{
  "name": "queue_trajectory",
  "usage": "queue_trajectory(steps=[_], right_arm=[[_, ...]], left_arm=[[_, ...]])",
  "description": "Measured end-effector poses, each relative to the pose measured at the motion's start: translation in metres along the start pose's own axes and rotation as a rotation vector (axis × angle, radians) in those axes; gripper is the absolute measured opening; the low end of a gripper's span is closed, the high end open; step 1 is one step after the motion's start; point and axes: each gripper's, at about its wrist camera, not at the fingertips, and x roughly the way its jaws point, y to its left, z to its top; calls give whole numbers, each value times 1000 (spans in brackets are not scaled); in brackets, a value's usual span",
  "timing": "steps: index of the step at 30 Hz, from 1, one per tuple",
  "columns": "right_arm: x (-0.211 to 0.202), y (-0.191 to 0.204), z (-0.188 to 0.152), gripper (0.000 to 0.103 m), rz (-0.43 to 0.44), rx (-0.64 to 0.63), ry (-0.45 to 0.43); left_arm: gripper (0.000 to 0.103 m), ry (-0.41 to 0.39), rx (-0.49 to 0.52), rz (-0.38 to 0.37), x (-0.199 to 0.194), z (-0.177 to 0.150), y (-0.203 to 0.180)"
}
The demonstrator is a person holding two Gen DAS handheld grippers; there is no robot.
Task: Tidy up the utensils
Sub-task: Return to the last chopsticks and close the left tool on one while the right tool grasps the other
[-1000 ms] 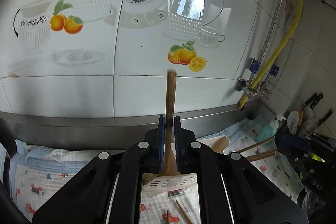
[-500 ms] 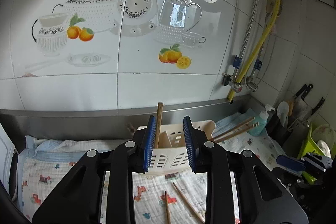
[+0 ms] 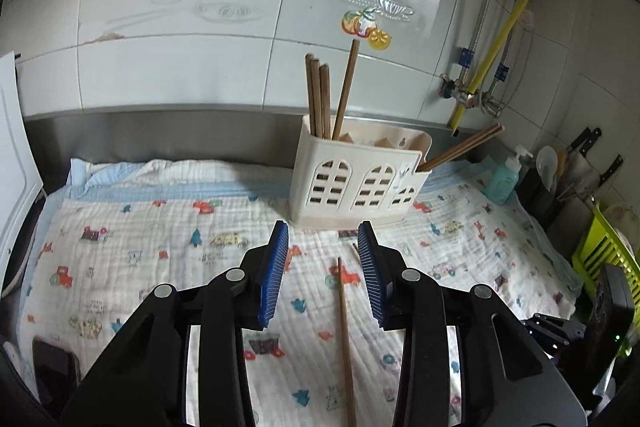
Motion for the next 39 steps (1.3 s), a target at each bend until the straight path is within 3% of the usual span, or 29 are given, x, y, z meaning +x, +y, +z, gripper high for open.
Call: queue_trajectory(steps=[9,16,28,39], right_arm=[[30,5,-23,23,12,28,63],[47,3,-28,18,8,45,100],[55,3,-31,16,-3,39,123],[54,2,-31,7,0,43,116]], left_arm=[[37,62,-37,15,-5,-46,15],[37,111,1,9,-3,-74,8],[37,205,36,-29,14,-109,-5],[36,271,78,-56,33,-132,-22]])
